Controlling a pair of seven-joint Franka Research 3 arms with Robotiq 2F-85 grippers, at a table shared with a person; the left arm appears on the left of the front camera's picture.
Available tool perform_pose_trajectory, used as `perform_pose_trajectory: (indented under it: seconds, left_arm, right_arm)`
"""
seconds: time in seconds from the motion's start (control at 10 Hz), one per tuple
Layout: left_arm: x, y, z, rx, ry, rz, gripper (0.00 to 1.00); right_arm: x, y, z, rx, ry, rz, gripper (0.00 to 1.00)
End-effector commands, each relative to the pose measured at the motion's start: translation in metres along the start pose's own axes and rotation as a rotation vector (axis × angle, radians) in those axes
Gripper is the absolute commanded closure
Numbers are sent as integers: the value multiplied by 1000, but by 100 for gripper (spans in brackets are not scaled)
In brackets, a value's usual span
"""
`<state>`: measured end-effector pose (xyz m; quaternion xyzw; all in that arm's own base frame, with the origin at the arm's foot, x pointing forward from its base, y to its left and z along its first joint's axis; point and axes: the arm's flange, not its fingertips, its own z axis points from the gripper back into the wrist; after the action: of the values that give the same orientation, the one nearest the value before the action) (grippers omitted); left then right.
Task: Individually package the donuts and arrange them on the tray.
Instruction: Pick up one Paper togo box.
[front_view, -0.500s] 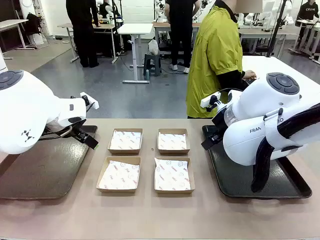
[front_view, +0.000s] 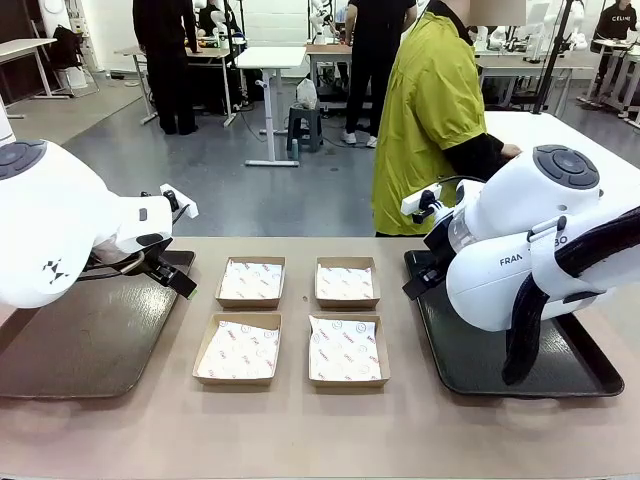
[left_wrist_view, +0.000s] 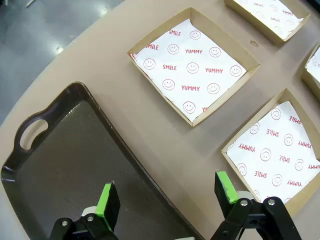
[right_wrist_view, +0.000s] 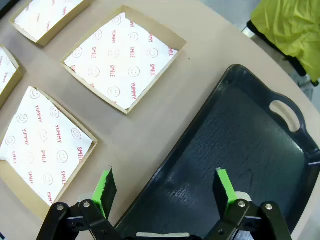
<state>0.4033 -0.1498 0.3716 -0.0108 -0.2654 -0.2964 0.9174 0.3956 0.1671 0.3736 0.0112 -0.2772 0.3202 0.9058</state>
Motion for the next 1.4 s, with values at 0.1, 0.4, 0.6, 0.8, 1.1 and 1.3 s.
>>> perform_pose_trajectory:
  seconds: [0.1,0.4,0.6,0.8,1.1,1.3]
  left_arm:
    - [0,0,0,0,0,0,0]
    - [0,0,0,0,0,0,0]
    - [0,0,0,0,0,0,0]
    - [-14,-1,27,-10,33,-20,0]
    - [-77,-4,103,-95,101,-90,0]
    - [-115,-12,140,-126,153,-139,0]
  right_arm:
    - [0,0,0,0,0,0,0]
    - [0,0,0,0,0,0,0]
    - [0,0,0,0,0,0,0]
    - [-19,15,27,-45,102,9,0]
    - [-64,43,106,-28,213,47,0]
    - [-100,59,152,-32,229,61,0]
